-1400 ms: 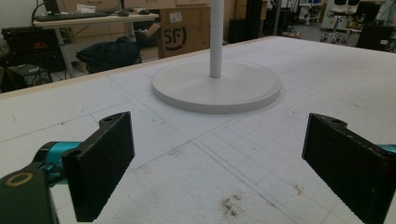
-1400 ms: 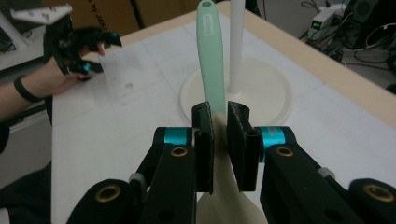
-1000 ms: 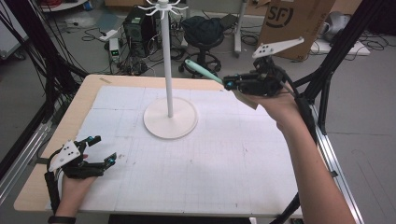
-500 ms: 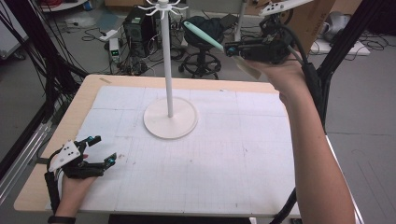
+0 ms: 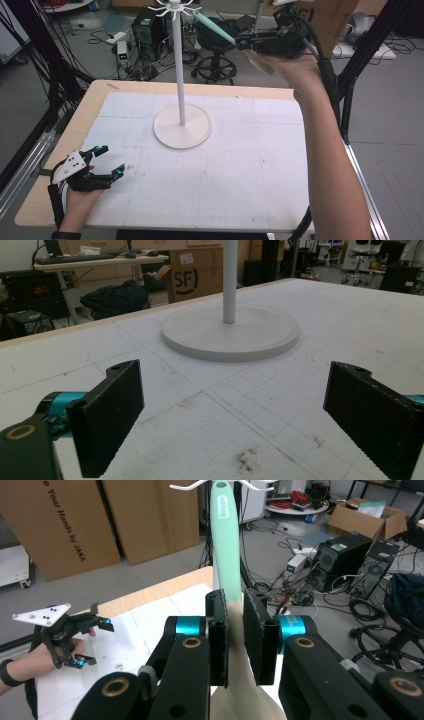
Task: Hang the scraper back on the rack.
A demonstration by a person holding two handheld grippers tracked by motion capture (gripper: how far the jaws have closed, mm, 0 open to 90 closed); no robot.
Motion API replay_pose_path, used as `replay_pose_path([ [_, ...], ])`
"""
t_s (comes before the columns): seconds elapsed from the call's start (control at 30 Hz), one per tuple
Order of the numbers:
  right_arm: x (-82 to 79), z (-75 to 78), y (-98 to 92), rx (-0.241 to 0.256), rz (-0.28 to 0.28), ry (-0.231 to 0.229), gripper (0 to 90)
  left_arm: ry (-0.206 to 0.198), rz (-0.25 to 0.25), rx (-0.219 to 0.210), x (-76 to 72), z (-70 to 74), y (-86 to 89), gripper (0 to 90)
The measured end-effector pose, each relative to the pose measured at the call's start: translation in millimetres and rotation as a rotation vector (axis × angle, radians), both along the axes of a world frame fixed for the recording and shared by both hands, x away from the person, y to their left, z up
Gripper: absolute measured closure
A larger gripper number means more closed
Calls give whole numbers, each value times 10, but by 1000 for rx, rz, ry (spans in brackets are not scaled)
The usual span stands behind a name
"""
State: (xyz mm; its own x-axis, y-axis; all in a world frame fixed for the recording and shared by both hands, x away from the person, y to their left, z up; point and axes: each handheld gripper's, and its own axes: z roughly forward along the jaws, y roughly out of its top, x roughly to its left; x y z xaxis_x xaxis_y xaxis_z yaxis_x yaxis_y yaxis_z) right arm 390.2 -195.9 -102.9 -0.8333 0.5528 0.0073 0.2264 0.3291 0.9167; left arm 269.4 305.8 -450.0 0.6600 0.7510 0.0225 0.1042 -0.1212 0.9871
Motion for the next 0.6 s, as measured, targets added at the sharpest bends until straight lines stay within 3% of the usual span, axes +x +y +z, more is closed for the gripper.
replay_pose_path([
  [0.6,66,-77,98,-17,-3,11,814,-4,-1,4,0,0,-4,97],
])
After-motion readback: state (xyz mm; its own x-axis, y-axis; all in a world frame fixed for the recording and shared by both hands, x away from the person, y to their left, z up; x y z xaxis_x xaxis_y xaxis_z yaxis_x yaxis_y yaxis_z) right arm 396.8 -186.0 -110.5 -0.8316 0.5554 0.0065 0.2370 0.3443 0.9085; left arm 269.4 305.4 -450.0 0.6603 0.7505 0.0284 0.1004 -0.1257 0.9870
